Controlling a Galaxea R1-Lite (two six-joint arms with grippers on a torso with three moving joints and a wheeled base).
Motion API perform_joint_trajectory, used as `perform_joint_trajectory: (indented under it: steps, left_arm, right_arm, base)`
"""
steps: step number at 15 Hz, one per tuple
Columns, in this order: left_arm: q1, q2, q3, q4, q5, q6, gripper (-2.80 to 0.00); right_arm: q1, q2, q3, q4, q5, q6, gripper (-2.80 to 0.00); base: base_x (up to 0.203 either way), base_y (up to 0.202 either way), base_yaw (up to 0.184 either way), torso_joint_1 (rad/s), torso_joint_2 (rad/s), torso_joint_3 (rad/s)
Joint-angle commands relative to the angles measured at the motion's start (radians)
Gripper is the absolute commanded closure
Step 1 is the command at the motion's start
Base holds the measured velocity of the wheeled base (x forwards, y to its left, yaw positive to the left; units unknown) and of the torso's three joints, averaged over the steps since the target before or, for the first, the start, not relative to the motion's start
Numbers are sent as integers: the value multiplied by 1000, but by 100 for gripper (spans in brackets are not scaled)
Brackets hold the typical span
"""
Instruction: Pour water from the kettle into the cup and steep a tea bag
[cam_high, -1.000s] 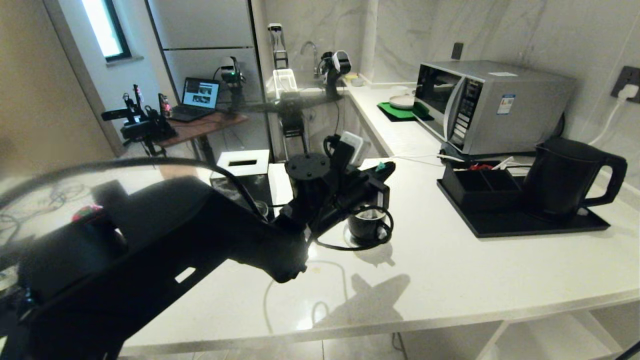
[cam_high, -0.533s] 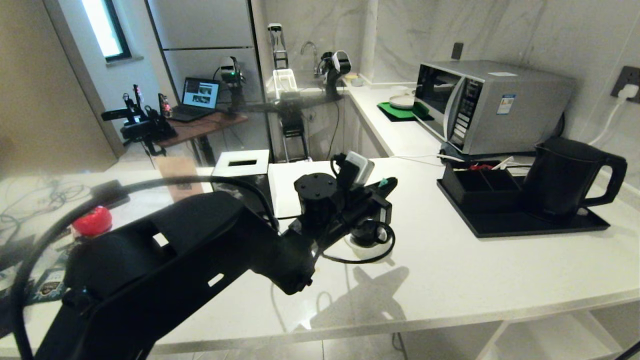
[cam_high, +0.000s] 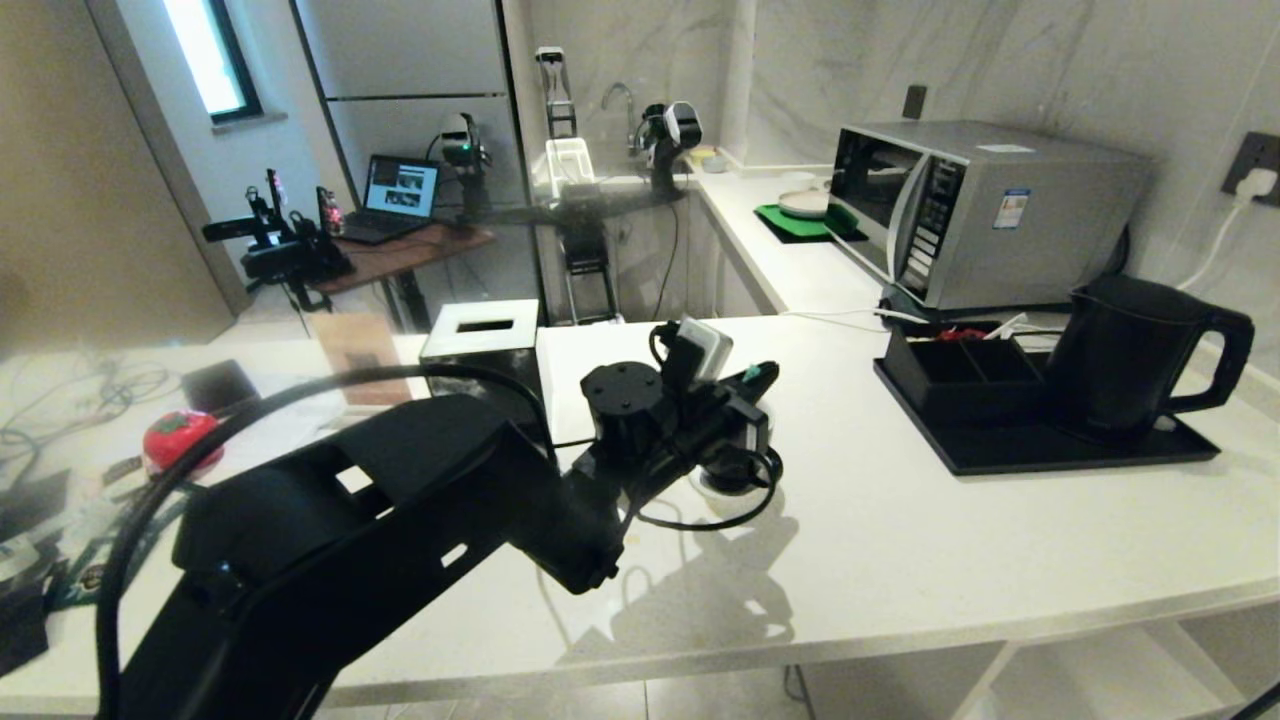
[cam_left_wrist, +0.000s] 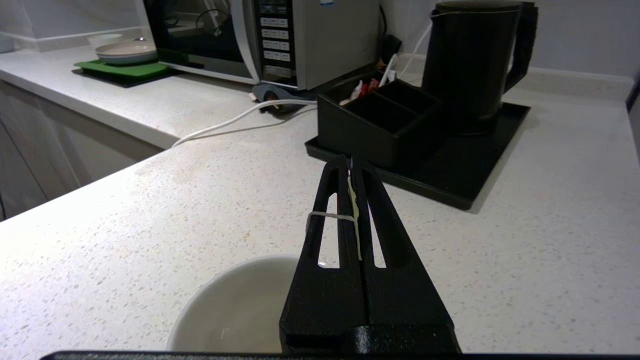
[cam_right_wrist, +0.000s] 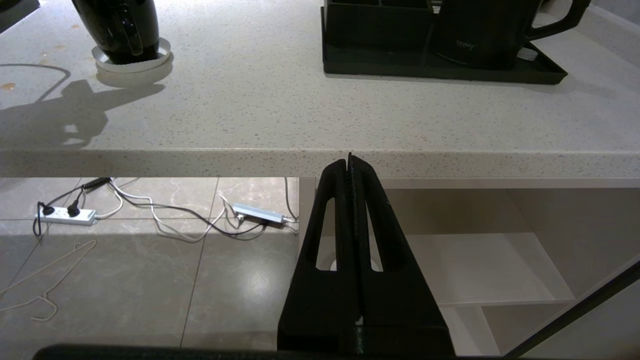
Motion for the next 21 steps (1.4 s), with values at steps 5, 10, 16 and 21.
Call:
perform_joint_trajectory:
  steps: [5,10,16,21]
  left_arm:
    - [11,-58,-4,22,26,-1,0]
    - [-9,-176,-8,123,41,1,0]
    - [15,-279,-8,229,42,5,0]
    - [43,-319,-10,241,42,21,0]
  right_arm:
    - [0,2,0,0,1,-1,0]
    - [0,2,0,-1,1,-1,0]
    - [0,2,0,0,1,-1,0]
    - [0,2,0,0,1,-1,0]
  base:
    - [0,0,0,0,0,0]
    - [0,0,0,0,0,0]
    - [0,0,0,0,0,0]
    - [0,0,0,0,0,0]
